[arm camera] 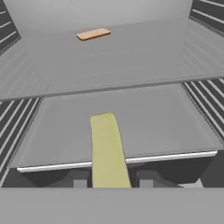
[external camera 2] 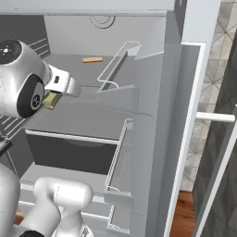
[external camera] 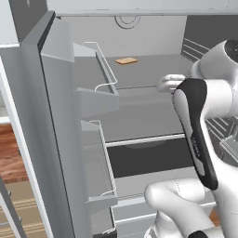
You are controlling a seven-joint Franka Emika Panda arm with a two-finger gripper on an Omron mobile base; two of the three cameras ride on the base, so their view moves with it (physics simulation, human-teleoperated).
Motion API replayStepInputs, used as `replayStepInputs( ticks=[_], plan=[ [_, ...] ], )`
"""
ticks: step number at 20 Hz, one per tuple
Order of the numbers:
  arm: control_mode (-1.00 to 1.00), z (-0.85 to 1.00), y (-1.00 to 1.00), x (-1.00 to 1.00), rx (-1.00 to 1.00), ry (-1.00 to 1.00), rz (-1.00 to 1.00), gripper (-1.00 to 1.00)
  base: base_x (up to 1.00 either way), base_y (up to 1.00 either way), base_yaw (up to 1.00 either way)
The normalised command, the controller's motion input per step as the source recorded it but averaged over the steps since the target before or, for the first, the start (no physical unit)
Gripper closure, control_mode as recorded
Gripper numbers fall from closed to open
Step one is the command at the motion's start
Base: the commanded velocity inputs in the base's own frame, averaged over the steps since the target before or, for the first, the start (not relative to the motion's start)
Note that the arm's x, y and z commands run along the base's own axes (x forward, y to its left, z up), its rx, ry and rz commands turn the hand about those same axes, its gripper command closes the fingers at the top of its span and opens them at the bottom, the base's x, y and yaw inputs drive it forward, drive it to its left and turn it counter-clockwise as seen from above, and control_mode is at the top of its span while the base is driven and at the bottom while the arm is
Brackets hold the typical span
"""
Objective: Retrieve the butter from the fridge and place it on a plate on the dining table. Then retrieve the butter knife by the fridge and place it near the plate.
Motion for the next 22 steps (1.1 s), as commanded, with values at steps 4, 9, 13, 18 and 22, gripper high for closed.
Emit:
replayStepInputs(
  ticks=[4, 9, 13, 18, 22],
  plan=[
    [-1.0, 0.0, 0.0, -1.0, -0.03, 0.0, 0.03, 1.0, 0.0, 0.0, 0.0],
    [-1.0, -0.08, 0.0, -0.93, 0.0, 0.0, 0.03, 1.0, 0.0, 0.0, 0.0],
    [-1.0, -0.28, 0.0, -0.41, -0.02, 0.0, 0.01, 1.0, 0.0, 0.0, 0.0],
    [-1.0, -0.31, 0.0, -0.25, -0.04, 0.01, 0.0, 1.0, 0.0, 0.0, 0.0],
    [-1.0, 0.0, 0.0, -0.04, 0.0, 0.01, 0.0, 1.0, 0.0, 0.0, 0.0]
  ],
)
